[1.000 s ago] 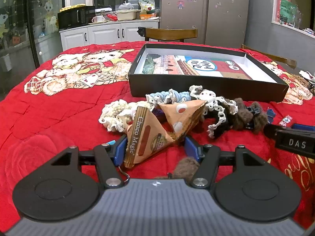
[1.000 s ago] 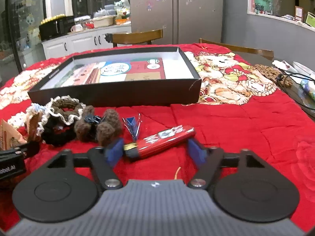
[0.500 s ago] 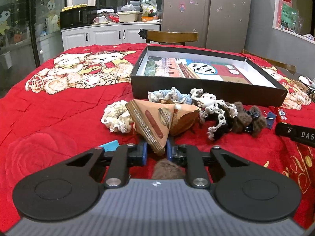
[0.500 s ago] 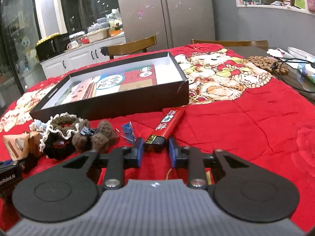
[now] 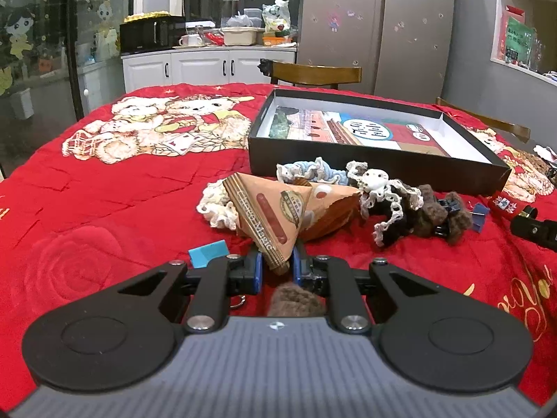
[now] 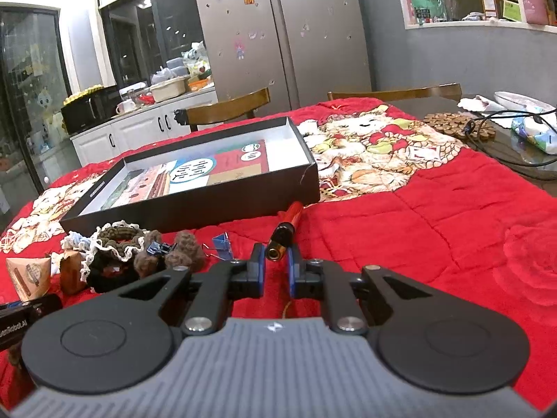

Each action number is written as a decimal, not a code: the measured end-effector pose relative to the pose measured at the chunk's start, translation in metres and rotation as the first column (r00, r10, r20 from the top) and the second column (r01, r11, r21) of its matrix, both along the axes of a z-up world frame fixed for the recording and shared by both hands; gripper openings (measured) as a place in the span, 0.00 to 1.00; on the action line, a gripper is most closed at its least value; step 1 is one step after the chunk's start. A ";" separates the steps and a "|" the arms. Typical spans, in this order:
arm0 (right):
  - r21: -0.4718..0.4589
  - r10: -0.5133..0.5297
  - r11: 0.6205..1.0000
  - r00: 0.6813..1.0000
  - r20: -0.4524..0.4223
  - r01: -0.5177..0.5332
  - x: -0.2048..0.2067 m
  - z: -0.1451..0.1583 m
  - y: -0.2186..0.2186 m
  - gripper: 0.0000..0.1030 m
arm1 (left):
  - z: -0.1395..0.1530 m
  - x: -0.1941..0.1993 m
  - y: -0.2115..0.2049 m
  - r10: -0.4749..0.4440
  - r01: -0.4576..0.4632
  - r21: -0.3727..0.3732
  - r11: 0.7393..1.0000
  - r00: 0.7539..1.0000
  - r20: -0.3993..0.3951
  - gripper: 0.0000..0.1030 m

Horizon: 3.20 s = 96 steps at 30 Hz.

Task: Organize objects
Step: 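Grasp the triangular paper snack packet with the left tool while the right tool grasps the red lighter, then carry the packet and the lighter with both tools over the black box, then open both tools to drop the packet and lighter into the box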

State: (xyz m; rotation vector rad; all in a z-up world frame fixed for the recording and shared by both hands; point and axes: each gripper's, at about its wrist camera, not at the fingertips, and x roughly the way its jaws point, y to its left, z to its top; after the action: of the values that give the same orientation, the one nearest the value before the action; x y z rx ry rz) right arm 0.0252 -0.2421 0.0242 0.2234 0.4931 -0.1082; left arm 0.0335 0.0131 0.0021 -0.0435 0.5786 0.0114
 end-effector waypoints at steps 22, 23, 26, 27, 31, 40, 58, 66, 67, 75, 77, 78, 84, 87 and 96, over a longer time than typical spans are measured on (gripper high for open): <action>-0.022 0.030 0.999 0.991 0.133 -0.028 -0.021 0.035 0.008 0.11 | 0.026 -0.024 0.009 0.018 -0.019 0.013 1.000 0.997 0.079 0.19; -0.031 0.044 0.999 0.989 0.143 -0.040 -0.020 0.038 0.010 0.11 | 0.029 -0.023 0.008 0.015 -0.017 0.017 1.000 0.996 0.088 0.19; -0.060 0.083 0.996 0.982 0.172 -0.074 -0.015 0.051 0.019 0.11 | 0.041 -0.023 0.009 -0.001 -0.001 0.017 1.000 0.993 0.117 0.19; -0.064 0.097 0.994 0.979 0.180 -0.087 -0.012 0.056 0.022 0.11 | 0.045 -0.023 0.009 -0.006 0.004 0.014 1.000 0.992 0.125 0.19; -0.054 0.160 0.987 0.965 0.208 -0.152 0.000 0.074 0.033 0.11 | 0.061 -0.017 0.010 -0.021 0.019 0.013 1.000 0.987 0.156 0.19; -0.057 0.263 0.965 0.927 0.266 -0.257 0.039 0.116 0.054 0.11 | 0.097 0.010 0.018 -0.049 0.047 0.015 0.999 0.978 0.201 0.19; 0.114 0.304 0.939 0.937 0.170 -0.325 0.146 0.097 0.050 0.11 | 0.091 0.135 0.013 -0.144 0.147 -0.038 0.988 0.986 0.083 0.19; 0.241 0.342 0.908 0.939 0.048 -0.343 0.166 0.049 0.043 0.11 | 0.040 0.156 0.007 -0.196 0.193 -0.079 0.978 0.980 -0.038 0.19; 0.243 0.346 0.908 0.938 0.029 -0.342 0.167 0.045 0.044 0.11 | 0.037 0.159 0.009 -0.196 0.192 -0.079 0.978 0.979 -0.049 0.19; 0.283 0.360 0.899 0.932 -0.038 -0.335 0.177 0.031 0.041 0.11 | 0.024 0.174 0.020 -0.215 0.204 -0.107 0.973 0.971 -0.102 0.19; 0.285 0.358 0.899 0.933 -0.042 -0.333 0.177 0.031 0.042 0.11 | 0.024 0.176 0.019 -0.218 0.206 -0.106 0.973 0.970 -0.109 0.19; 0.286 0.358 0.899 0.933 -0.042 -0.332 0.177 0.031 0.042 0.11 | 0.024 0.176 0.019 -0.220 0.208 -0.108 0.972 0.969 -0.112 0.19; 0.276 0.363 0.900 0.930 -0.052 -0.336 0.171 0.032 0.044 0.11 | 0.024 0.178 0.016 -0.227 0.216 -0.096 0.972 0.966 -0.121 0.19; 0.249 0.370 0.905 0.927 -0.059 -0.345 0.171 0.035 0.050 0.12 | 0.024 0.178 0.016 -0.234 0.223 -0.103 0.969 0.966 -0.114 0.19; 0.243 0.399 0.898 0.912 -0.096 -0.367 0.168 0.041 0.057 0.19 | 0.028 0.179 0.027 -0.224 0.202 -0.167 0.965 0.966 -0.128 0.30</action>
State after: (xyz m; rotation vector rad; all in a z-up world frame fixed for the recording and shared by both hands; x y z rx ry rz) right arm 0.1927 -0.1853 0.0647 0.3330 0.6857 0.3228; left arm 0.2123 0.0405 0.0299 -0.1299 0.7273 -0.2420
